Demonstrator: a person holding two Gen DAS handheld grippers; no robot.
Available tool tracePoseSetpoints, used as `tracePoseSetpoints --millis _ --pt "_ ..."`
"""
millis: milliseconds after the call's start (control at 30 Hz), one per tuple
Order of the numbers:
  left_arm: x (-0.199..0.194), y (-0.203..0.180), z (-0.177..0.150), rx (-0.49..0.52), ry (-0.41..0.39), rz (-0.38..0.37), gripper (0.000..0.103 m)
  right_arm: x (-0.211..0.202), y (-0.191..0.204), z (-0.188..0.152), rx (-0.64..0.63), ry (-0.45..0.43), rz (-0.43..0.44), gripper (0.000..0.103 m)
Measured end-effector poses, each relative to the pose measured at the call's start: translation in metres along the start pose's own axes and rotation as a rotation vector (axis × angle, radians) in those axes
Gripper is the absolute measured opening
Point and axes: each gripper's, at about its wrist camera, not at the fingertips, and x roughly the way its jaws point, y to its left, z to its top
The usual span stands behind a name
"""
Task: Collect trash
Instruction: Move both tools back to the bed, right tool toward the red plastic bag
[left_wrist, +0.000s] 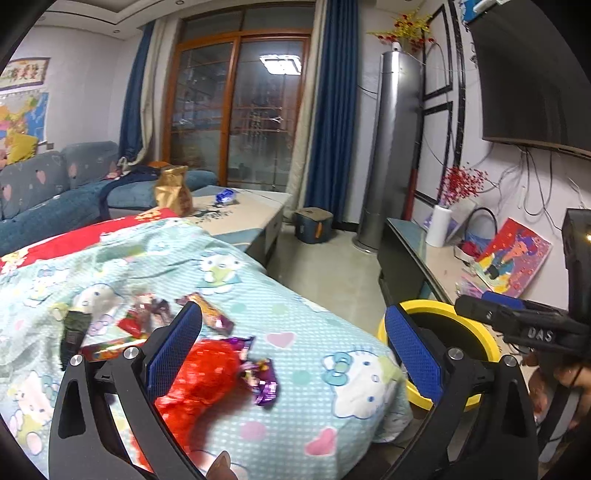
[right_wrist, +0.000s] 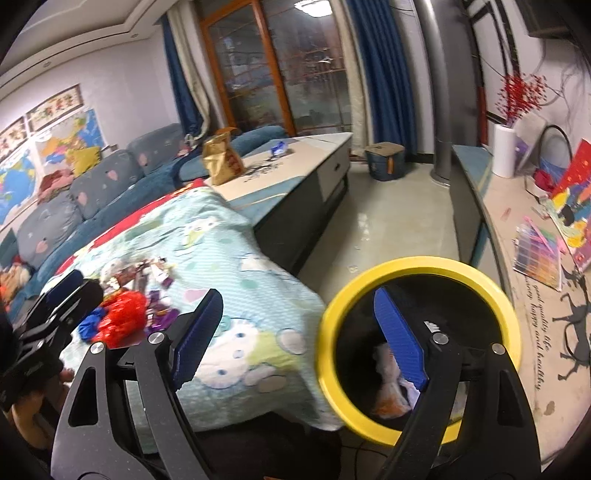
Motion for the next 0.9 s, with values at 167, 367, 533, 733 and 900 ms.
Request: tracePoseSetpoints --millis 167,367,533,733,900 --pt "-0.008 0.019 0.003 -0.027 -0.021 0.041 0.096 0.0 0.028 -0.003 -0.039 0.001 0.046 0.077" --pt "-0.017 0.044 0.005 -0.06 -0.043 0.099 0.096 0.002 0.06 -0.009 -0.084 0.018 0.097 0.077" --pt "-0.025 0.066 0.008 -0.081 -0.059 0.145 0.096 0.006 0.082 -0.014 -0.117 0.038 0.134 0.077" --pt "-0.032 0.087 0.009 -0.099 -0.066 0.196 0.096 0.011 0.115 -0.022 -0.162 0.057 0.192 0.078" --pt "-0.035 0.108 0.009 -0.127 -0.058 0.238 0.096 0.015 0.137 -0.026 -0.197 0.075 0.229 0.079"
